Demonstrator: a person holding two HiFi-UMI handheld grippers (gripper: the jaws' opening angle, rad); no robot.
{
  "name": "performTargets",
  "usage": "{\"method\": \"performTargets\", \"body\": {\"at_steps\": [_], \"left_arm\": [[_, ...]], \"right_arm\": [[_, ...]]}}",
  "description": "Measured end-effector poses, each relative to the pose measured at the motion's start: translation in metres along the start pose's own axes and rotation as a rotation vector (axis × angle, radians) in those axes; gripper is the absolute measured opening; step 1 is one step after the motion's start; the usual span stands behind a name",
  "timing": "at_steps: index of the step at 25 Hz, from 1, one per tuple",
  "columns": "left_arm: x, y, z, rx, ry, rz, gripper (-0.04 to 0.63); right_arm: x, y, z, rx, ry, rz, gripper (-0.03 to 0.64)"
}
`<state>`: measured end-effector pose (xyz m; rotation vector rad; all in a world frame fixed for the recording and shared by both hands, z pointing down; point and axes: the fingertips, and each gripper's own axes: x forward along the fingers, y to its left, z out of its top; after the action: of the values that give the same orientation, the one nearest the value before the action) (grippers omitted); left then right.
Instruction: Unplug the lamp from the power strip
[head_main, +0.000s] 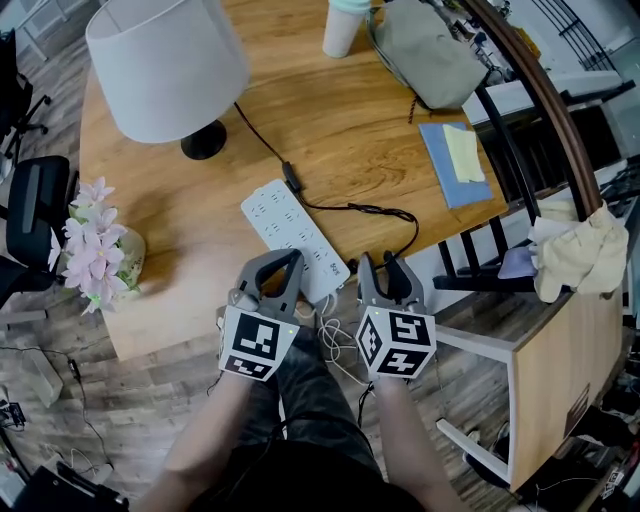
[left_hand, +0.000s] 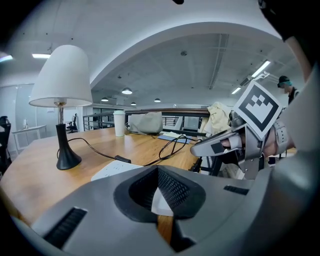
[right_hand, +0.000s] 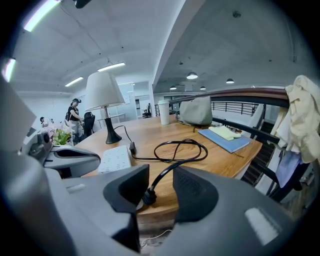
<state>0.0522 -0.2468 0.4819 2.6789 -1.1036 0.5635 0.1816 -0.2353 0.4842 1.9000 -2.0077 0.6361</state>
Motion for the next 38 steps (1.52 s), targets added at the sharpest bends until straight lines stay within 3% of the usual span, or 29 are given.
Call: {"method": "performTargets", "body": {"at_steps": [11, 19, 29, 38], "left_arm": [[-0.01, -0.013, 0.004, 0.023, -0.012, -0.025, -0.003], [-0.02, -0.016, 0.006, 0.032, -0.021, -0.022, -0.003], [-0.035, -0.018, 0.012, 0.04, -0.041, -0.009, -0.003], [-0.049, -0.021, 0.019, 0.044, -0.069, -0.001, -0.003]], "right_arm": [[-0.02, -0.008, -0.005, 0.041, 0.008, -0.06, 0.235], [-0.032, 0.001, 0.005, -0.052, -0.033, -0.085, 0.242], [-0.045, 0.025, 0.019, -0.173, -0.072, -0.047, 0.242], [-0.057, 0.042, 0.022, -0.311, 0.047, -0.05, 0.242]]}}
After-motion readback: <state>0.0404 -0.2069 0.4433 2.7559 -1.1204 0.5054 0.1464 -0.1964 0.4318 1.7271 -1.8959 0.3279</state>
